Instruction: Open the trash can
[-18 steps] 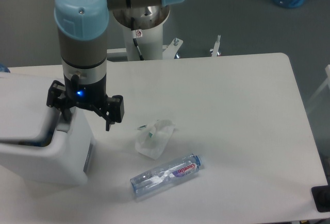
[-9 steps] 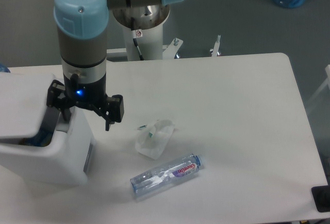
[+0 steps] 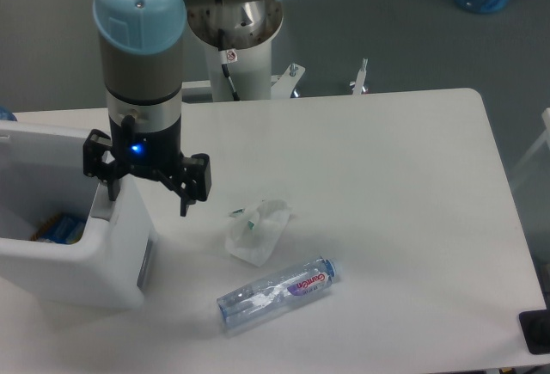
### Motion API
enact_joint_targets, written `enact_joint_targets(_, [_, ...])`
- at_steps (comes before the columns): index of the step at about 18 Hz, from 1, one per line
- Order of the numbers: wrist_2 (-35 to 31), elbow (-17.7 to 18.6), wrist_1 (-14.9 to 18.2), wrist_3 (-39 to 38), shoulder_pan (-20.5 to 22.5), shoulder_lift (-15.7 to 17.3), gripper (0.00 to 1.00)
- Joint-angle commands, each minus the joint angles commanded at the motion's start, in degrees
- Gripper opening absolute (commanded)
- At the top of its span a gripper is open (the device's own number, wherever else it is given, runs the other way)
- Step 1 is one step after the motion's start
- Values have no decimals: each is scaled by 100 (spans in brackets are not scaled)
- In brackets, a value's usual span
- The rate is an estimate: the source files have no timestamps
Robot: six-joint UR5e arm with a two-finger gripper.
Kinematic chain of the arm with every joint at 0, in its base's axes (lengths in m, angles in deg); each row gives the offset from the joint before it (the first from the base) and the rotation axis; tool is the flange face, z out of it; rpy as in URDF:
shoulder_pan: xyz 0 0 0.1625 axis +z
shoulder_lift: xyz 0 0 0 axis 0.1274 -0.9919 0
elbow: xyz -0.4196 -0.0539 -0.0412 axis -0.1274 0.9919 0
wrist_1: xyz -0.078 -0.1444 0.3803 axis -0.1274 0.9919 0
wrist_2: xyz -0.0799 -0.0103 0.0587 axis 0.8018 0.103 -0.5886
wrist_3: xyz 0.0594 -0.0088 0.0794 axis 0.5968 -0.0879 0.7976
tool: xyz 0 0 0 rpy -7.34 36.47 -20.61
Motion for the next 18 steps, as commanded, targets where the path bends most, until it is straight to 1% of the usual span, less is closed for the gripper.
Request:
enact_joint_targets(2, [0,-88,-18,192,316,-9,100])
enact_joint_targets(6, [-9,-70,-35,1219,914,-114,100])
enact_joint_targets(7, [-26,-70,-70,1639,1115,-245,100])
enact_joint_targets(9, [-157,-53,-79,2186,1301,-403,100])
enact_joint_targets(11, [-613,-18,-62,2835,1459,-553,100])
enact_joint_targets(12, [-789,-18,-44,3196,1573,-684,100])
enact_joint_targets(15, [-888,-26,-79,4233,2091,-966,100])
enact_joint_targets(16, [-896,-26,-201,4567,2276,-1071,100])
enact_joint_targets(18, [-905,9,-614,5052,2540,-1265,100])
